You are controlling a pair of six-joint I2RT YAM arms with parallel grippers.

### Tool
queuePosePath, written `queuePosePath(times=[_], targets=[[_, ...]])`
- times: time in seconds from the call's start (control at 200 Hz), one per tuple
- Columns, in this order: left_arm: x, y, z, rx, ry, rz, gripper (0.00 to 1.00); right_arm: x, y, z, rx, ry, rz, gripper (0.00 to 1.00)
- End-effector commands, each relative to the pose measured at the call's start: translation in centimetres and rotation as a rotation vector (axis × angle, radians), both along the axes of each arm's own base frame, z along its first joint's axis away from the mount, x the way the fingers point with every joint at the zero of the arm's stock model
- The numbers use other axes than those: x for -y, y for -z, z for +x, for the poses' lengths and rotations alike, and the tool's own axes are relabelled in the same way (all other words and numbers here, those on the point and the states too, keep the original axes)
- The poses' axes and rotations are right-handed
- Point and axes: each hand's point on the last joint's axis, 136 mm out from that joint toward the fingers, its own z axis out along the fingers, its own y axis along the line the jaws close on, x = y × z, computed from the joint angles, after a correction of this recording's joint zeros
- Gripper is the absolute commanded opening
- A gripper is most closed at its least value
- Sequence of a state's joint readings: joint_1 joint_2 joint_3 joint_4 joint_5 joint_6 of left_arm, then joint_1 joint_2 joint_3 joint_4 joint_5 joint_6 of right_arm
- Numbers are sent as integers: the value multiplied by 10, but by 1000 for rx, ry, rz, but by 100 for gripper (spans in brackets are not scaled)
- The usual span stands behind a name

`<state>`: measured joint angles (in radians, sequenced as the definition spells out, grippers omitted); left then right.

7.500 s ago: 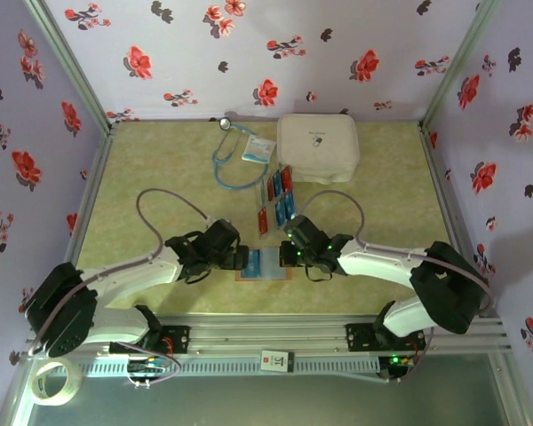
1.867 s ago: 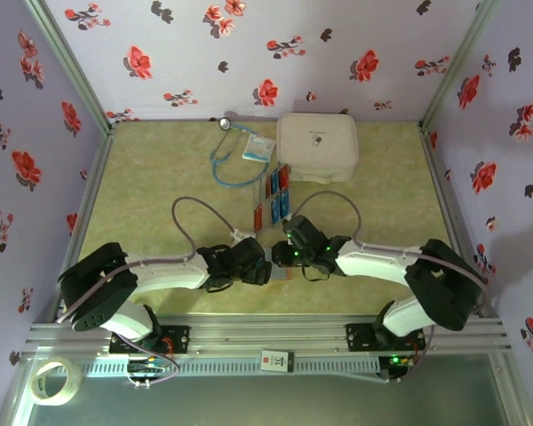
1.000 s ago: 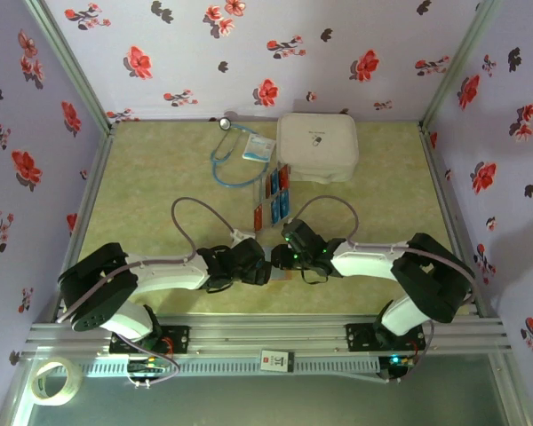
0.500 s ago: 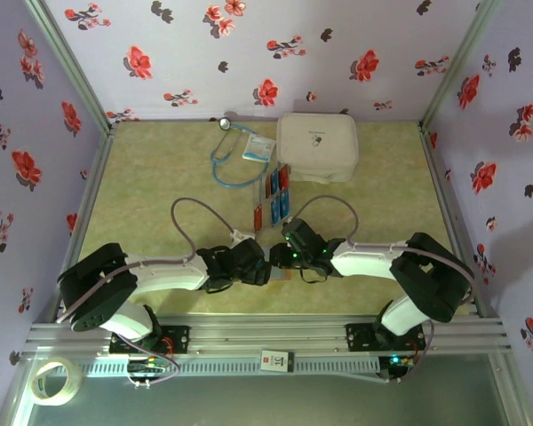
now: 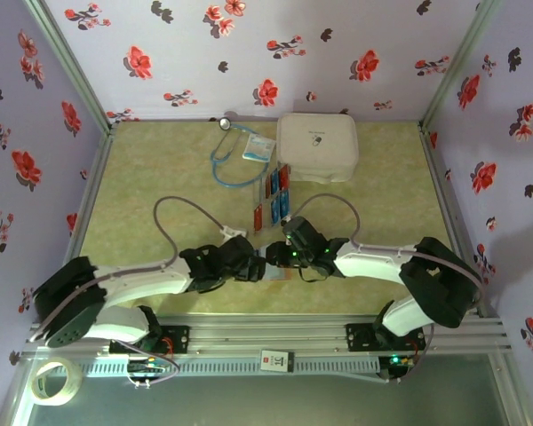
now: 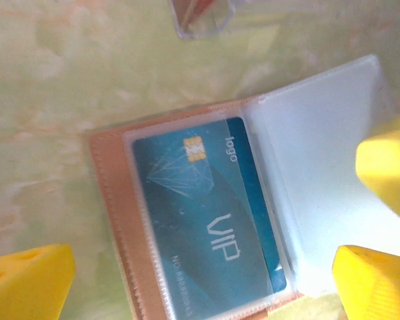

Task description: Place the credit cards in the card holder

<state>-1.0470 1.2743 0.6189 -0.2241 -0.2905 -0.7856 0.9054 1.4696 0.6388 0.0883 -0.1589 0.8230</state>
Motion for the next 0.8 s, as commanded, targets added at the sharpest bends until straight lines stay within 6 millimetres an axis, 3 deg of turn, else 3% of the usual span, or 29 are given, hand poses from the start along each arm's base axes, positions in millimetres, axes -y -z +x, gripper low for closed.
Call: queuePosePath(times=[0.0, 0.13, 0.245, 0.585, 0.665, 0.795], targets=[[-35, -15, 12, 41, -117, 12, 100, -18, -19, -6, 9, -37, 27, 34], [-63, -24, 18, 55, -193, -10, 100, -33, -23, -9, 17, -58, 18, 45], [-80, -28, 20, 66, -238, -34, 100, -47, -18, -10, 12, -73, 4, 48], [-96, -18, 15, 49, -256, -59, 100, -81, 2, -10, -11, -108, -51, 48], [-97, -15, 14, 47, -258, -66, 100, -83, -6, -9, -3, -117, -50, 47], [-96, -13, 13, 41, -254, -71, 100, -80, -39, -3, 47, -128, -47, 48]])
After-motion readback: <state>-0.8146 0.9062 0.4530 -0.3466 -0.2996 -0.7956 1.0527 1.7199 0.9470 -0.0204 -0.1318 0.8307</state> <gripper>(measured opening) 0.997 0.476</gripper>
